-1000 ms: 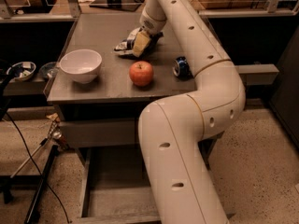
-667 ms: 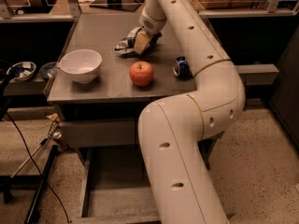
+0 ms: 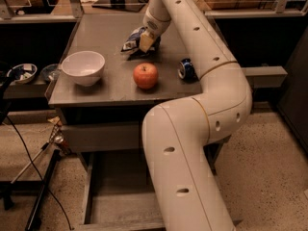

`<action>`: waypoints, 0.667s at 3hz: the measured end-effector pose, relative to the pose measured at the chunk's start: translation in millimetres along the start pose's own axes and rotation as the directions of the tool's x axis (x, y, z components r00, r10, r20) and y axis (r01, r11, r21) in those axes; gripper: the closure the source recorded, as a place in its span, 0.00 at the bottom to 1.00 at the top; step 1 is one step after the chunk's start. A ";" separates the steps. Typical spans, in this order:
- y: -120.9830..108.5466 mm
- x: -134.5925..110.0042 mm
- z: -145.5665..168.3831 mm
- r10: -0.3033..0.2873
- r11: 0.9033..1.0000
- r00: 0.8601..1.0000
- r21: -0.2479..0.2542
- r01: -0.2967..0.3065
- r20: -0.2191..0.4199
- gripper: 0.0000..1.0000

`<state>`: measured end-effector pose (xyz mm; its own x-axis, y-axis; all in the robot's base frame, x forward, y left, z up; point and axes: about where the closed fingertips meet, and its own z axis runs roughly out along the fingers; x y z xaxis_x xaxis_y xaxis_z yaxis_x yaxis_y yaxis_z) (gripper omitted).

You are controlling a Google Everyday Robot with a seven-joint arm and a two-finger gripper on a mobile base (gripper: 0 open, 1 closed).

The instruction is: Place blue chip bag into middle drawer

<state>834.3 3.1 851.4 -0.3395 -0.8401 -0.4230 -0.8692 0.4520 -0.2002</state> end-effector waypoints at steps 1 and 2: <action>0.3 -0.8 0.6 0.000 1.000 1.000 -0.003 0.000 0.006 1.00; 0.7 -1.6 1.0 0.000 1.000 1.000 -0.005 0.001 0.011 1.00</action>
Offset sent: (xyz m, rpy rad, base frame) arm -0.0063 0.0002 0.0063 0.0302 0.0033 0.0139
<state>834.7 5.1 851.0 -0.3350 -0.8369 -0.4329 -0.8713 0.4500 -0.1957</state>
